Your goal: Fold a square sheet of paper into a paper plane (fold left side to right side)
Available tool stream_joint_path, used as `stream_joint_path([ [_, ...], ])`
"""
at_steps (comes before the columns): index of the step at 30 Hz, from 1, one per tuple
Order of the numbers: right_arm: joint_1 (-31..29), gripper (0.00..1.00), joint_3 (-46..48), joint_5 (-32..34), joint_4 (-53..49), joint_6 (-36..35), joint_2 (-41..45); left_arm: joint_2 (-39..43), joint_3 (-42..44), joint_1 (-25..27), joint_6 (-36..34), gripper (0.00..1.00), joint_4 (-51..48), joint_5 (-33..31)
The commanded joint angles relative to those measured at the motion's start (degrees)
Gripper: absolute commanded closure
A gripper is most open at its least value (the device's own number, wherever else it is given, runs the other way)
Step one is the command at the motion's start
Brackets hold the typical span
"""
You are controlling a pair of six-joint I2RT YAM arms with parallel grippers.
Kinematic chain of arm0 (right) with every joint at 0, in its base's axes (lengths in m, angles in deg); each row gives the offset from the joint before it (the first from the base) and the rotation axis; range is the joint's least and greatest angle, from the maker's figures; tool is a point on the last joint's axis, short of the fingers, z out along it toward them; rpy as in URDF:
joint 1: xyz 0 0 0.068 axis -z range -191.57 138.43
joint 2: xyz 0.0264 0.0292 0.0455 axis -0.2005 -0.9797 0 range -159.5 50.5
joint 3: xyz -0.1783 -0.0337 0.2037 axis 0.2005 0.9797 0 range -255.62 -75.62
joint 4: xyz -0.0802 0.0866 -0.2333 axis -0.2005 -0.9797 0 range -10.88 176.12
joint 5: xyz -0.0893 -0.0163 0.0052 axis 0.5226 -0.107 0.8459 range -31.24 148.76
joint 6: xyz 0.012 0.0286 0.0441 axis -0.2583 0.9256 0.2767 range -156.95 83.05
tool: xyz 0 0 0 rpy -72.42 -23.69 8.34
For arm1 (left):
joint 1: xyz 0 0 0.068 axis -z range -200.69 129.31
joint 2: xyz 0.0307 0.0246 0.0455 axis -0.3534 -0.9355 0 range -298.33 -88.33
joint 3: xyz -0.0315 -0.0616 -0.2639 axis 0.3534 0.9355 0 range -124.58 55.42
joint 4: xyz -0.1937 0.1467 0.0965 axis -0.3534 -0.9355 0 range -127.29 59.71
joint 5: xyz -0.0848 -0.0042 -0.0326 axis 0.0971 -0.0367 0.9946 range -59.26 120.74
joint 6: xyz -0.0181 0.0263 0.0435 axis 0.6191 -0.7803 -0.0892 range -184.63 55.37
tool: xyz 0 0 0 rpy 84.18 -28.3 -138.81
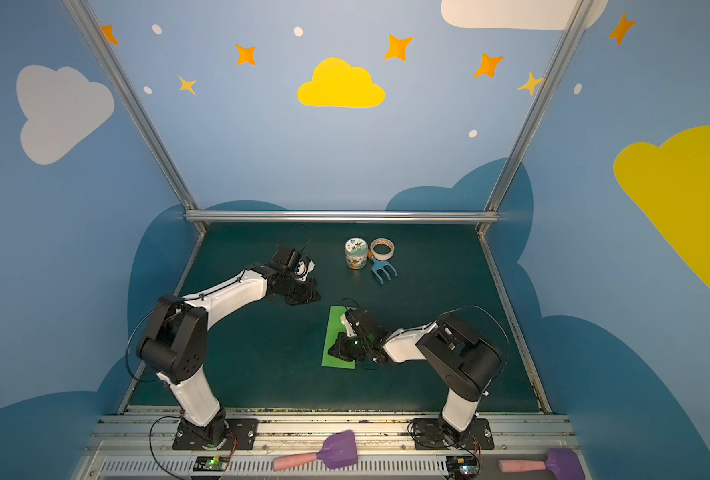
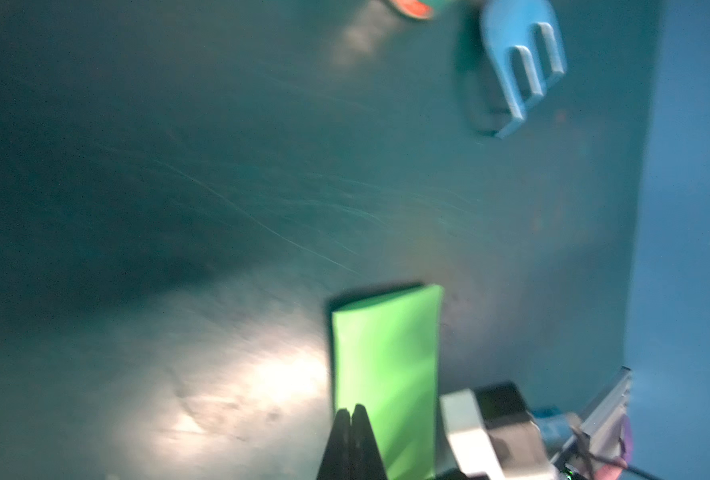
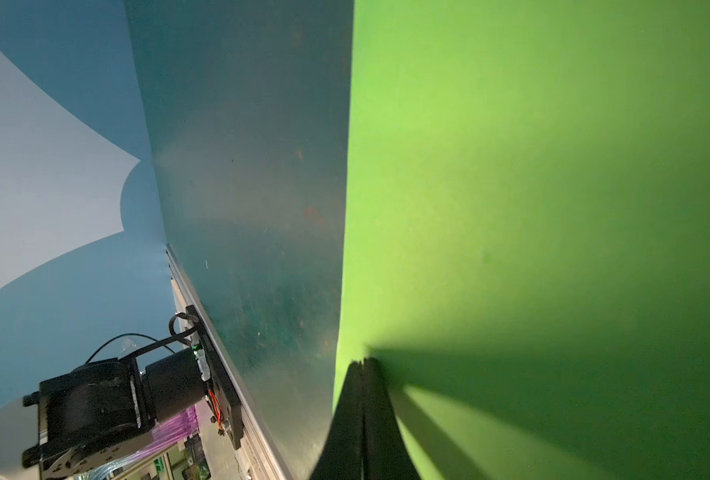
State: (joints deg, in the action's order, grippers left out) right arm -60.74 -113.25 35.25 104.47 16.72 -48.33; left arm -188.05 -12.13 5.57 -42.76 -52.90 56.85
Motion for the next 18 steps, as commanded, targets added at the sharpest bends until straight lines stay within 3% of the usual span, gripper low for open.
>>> stream_joint_path([
  [1, 1.0, 1.00, -2.5, -0.3, -11.1, -3.9, 2.3, 1.4, 5.4, 2.7, 4.0, 0.96, 5.0, 1.2],
  [8, 2.1, 1.00, -5.4, 1.7, -20.9, -6.8, 12.9, 2.8, 12.0, 7.3, 6.7, 0.96, 9.9, 0.3],
  [14, 3.7, 1.00, 1.3, 6.4, -26.0, -4.0, 23.6, 3.4, 14.2, 8.1, 7.3, 0.96, 12.2, -0.4],
  [18, 4.2, 0.66, 6.4, 9.4, -27.0, -0.2, 30.2, 3.1, 12.6, 8.1, 6.4, 0.96, 11.7, -1.2],
])
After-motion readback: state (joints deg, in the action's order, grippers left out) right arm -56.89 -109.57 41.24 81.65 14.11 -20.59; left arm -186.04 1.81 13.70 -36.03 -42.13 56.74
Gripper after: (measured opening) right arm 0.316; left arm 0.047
